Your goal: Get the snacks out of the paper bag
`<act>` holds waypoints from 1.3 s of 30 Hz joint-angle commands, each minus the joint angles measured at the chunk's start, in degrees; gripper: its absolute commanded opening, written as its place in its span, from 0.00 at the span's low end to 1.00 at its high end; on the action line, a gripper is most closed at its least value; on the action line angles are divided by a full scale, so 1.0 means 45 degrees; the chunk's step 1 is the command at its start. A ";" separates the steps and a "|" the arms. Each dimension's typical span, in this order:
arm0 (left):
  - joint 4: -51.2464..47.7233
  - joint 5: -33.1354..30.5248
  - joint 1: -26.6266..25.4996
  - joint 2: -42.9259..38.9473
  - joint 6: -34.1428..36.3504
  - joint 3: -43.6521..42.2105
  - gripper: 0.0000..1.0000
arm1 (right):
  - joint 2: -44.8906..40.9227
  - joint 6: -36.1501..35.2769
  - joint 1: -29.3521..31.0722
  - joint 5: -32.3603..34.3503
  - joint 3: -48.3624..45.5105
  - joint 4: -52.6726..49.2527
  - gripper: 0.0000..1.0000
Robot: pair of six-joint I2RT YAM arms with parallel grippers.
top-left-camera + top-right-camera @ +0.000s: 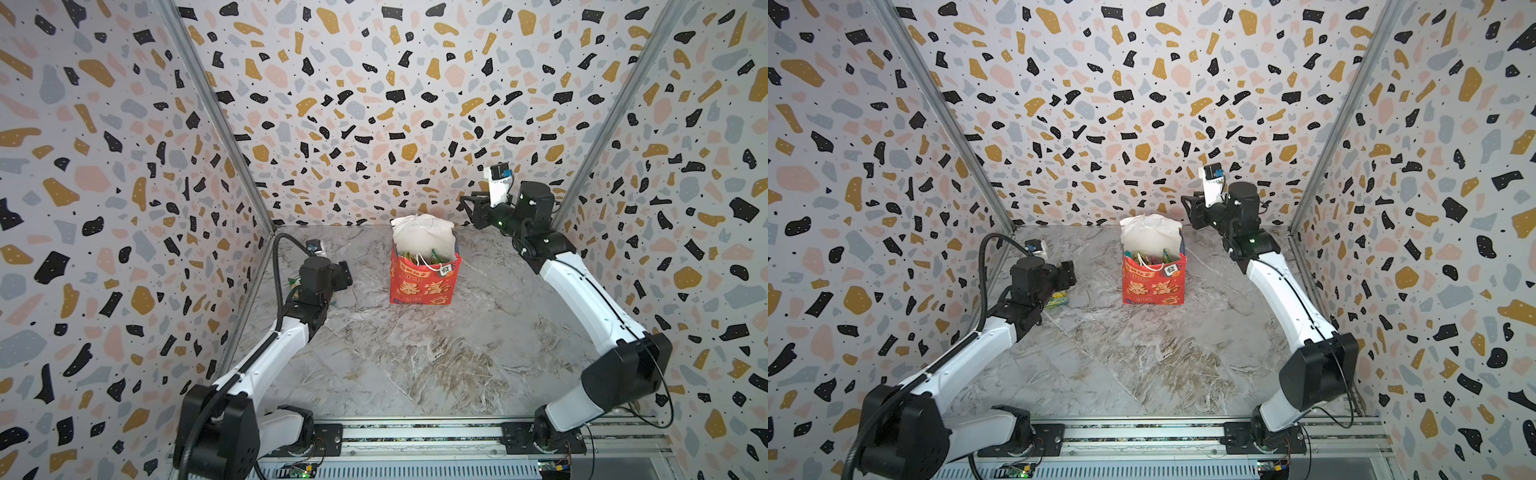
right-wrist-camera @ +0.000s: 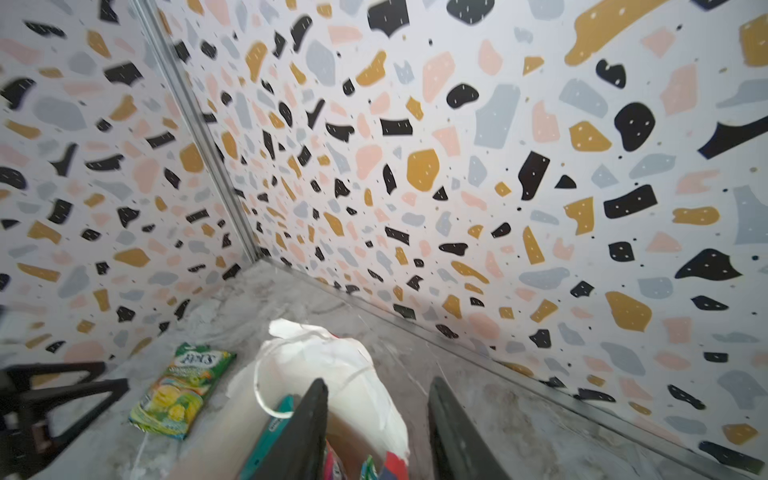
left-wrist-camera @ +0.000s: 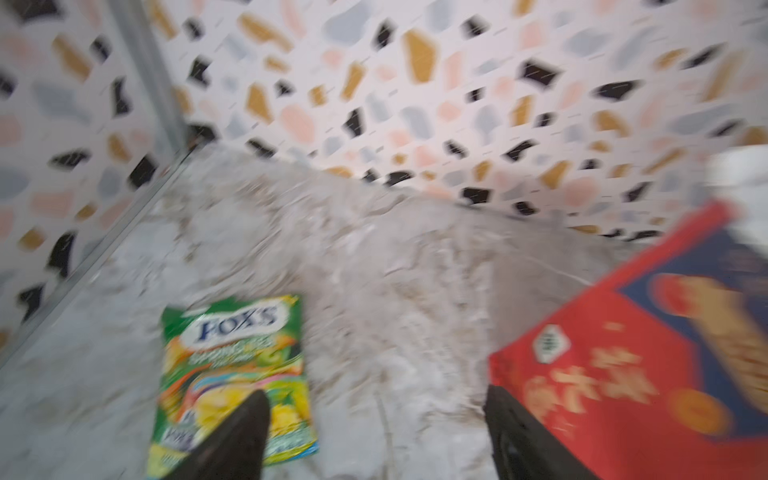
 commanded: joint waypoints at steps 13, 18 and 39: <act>0.2627 0.1874 -0.0589 -0.0625 0.0477 -0.0169 0.94 | 0.5550 -0.3303 0.0605 0.0667 0.8173 -0.8889 0.53; 0.2438 0.1894 -0.0592 -0.0455 0.0695 0.0081 0.94 | 0.7060 -0.3445 0.0705 0.0602 1.0016 -0.9826 0.53; 0.0233 0.1518 -0.0995 -0.0450 0.1307 0.1334 0.91 | 0.6694 -0.3758 0.1166 0.0605 0.9192 -0.8939 0.00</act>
